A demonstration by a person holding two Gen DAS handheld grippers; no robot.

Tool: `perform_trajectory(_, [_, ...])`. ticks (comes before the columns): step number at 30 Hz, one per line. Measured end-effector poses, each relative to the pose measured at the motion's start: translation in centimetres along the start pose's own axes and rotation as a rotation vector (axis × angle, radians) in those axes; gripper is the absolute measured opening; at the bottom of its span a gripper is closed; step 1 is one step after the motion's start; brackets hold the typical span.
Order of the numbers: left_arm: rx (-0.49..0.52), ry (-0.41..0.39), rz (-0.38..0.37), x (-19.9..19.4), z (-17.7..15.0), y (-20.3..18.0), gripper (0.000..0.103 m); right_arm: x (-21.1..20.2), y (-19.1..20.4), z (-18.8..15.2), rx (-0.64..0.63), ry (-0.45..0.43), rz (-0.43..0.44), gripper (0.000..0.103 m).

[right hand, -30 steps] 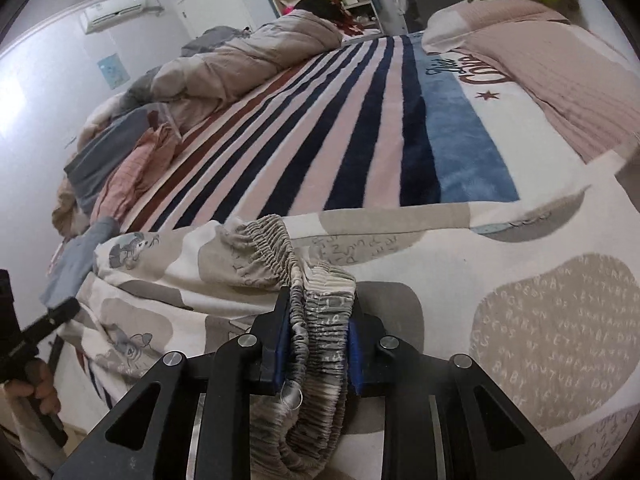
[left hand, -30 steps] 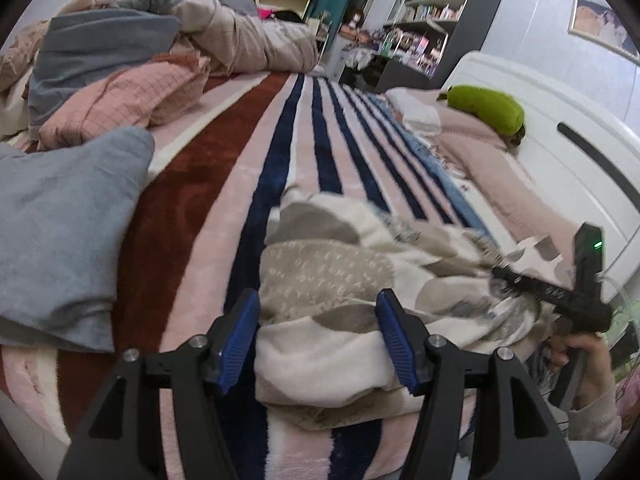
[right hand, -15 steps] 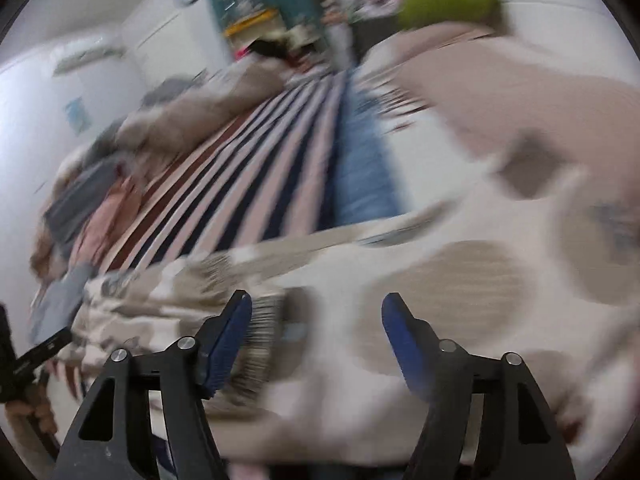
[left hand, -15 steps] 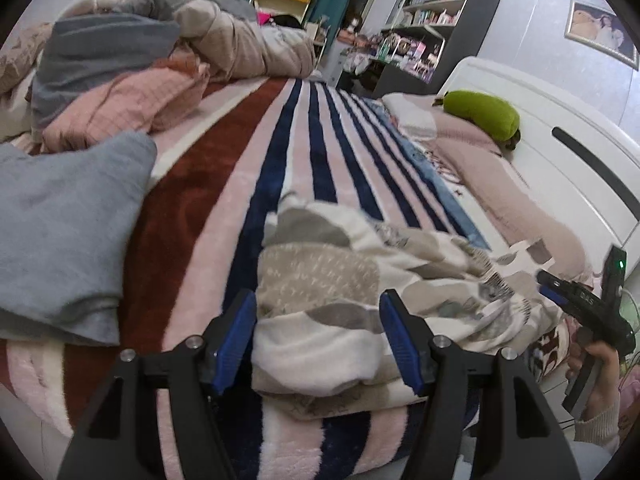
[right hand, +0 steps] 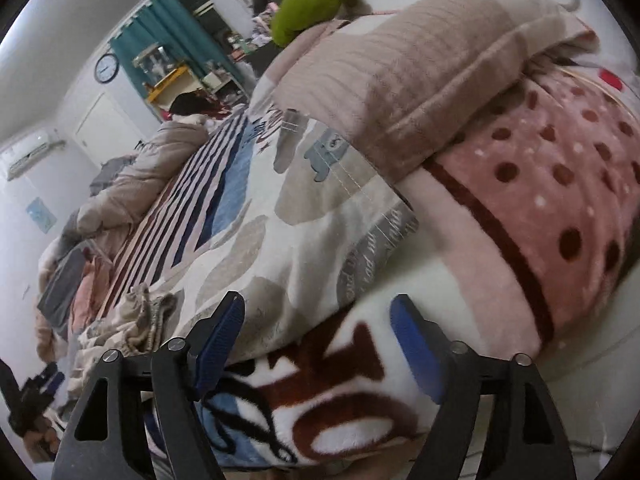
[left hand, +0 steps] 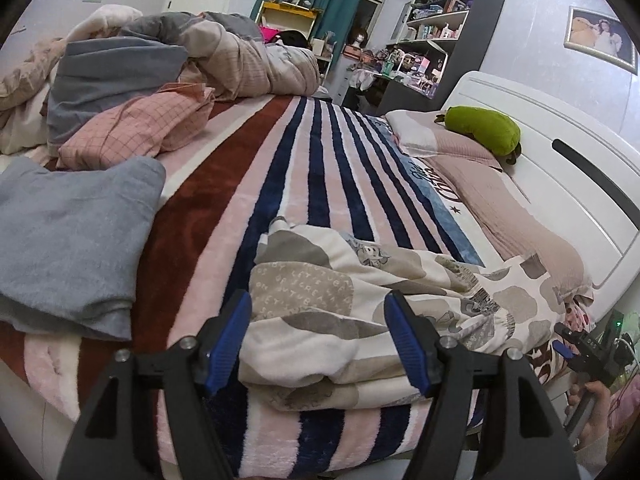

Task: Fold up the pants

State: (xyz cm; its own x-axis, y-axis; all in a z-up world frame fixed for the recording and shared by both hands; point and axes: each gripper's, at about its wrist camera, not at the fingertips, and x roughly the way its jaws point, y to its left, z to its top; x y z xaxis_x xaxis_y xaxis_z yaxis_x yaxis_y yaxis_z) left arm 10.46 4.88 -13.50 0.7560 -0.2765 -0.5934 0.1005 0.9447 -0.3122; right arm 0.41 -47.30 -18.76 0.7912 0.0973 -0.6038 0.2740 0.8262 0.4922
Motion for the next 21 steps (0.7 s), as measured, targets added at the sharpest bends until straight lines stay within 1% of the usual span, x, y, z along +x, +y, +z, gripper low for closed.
perform_trajectory(1, [0.002, 0.0, 0.0, -0.1, 0.0, -0.1, 0.065, 0.4, 0.1, 0.3, -0.013, -0.005, -0.001, 0.08])
perform_trajectory(3, [0.005, -0.005, 0.002, -0.2, -0.1, -0.3, 0.065, 1.3, 0.0, 1.0, 0.0, -0.017, 0.014, 0.082])
perform_trajectory(6, [-0.001, -0.008, 0.009, -0.4, -0.2, -0.4, 0.065, 2.4, 0.3, 1.7, 0.009, -0.024, 0.025, 0.082])
perform_trajectory(7, [-0.001, -0.008, 0.012, -0.3, -0.2, -0.4, 0.065, 3.0, 0.5, 2.0, 0.009, -0.023, 0.028, 0.08])
perform_trajectory(8, [0.001, -0.008, 0.016, -0.3, -0.2, -0.4, 0.065, 3.4, 0.9, 2.1, 0.004, -0.024, 0.036, 0.075])
perform_trajectory(10, [0.002, -0.01, 0.017, -0.4, -0.2, -0.4, 0.065, 4.0, 1.7, 2.3, -0.016, -0.018, 0.045, 0.034])
perform_trajectory(11, [0.001, -0.012, 0.015, -0.5, -0.2, -0.4, 0.065, 4.1, 2.1, 2.4, -0.031, -0.012, 0.029, 0.026])
perform_trajectory(12, [-0.001, -0.015, 0.015, -0.5, -0.2, -0.3, 0.065, 4.2, 2.4, 2.4, -0.046, -0.012, 0.019, 0.013])
perform_trajectory(13, [-0.003, -0.018, 0.016, -0.6, -0.2, -0.3, 0.065, 4.1, 3.0, 2.5, -0.063, -0.02, 0.02, 0.01])
perform_trajectory(17, [-0.015, -0.028, 0.008, -0.8, -0.2, 0.1, 0.065, 2.7, 4.6, 3.1, -0.106, -0.064, 0.033, 0.007])
perform_trajectory(21, [-0.019, -0.05, -0.016, -1.3, -0.2, 0.2, 0.065, 1.0, 7.1, 4.1, -0.147, -0.078, 0.093, 0.006])
